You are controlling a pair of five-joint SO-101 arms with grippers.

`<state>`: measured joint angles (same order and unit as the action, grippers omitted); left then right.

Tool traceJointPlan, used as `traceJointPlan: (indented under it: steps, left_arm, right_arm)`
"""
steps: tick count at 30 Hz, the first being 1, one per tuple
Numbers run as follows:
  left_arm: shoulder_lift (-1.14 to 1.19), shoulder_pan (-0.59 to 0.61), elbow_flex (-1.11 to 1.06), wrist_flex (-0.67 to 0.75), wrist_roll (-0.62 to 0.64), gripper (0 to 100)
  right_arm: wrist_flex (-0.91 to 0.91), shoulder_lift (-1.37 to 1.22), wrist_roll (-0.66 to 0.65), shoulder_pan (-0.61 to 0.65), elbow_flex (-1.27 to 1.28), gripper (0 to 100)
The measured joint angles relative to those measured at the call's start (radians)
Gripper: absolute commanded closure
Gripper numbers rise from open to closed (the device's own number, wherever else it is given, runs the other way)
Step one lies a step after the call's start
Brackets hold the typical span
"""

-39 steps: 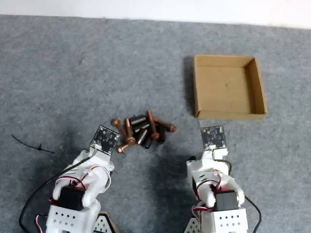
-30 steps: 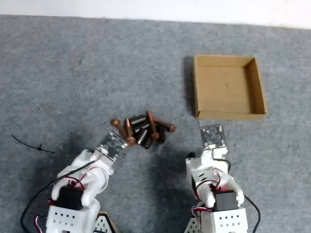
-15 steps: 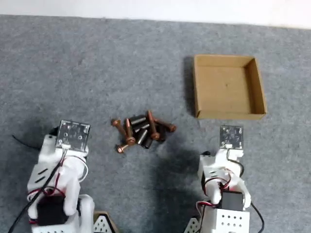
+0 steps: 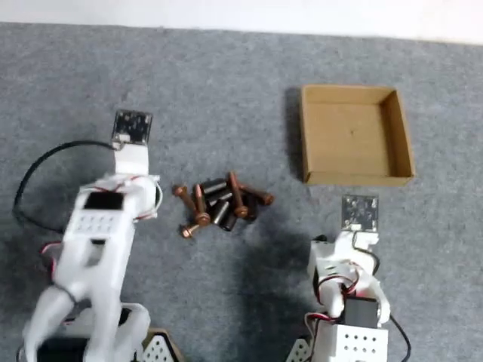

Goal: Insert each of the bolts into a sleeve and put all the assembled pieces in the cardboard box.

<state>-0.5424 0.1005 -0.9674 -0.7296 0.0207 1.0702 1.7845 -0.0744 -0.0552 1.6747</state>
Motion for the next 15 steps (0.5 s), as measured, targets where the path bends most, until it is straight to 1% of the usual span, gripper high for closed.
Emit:
traceJointPlan:
  steps: [2, 4, 10, 13, 15]
  left_arm:
    - [0.086, 0.005, -0.032, 0.086, 0.018, 99]
    - [0.124, 0.028, -0.052, 0.161, 0.029, 99]
    - [0.132, 0.054, -0.052, 0.204, 0.031, 99]
    - [0.133, 0.054, -0.052, 0.207, 0.034, 99]
    - [0.133, 0.054, -0.052, 0.207, 0.034, 99]
  right_arm:
    - [0.000, 0.000, 0.000, 0.000, 0.000, 78.9]
    - [0.000, 0.000, 0.000, 0.000, 0.000, 78.9]
    - [0.000, 0.000, 0.000, 0.012, 0.000, 78.9]
    - [0.000, -0.012, -0.026, 0.097, -0.014, 78.9]
    - [0.000, -0.052, -0.051, 0.186, -0.041, 78.9]
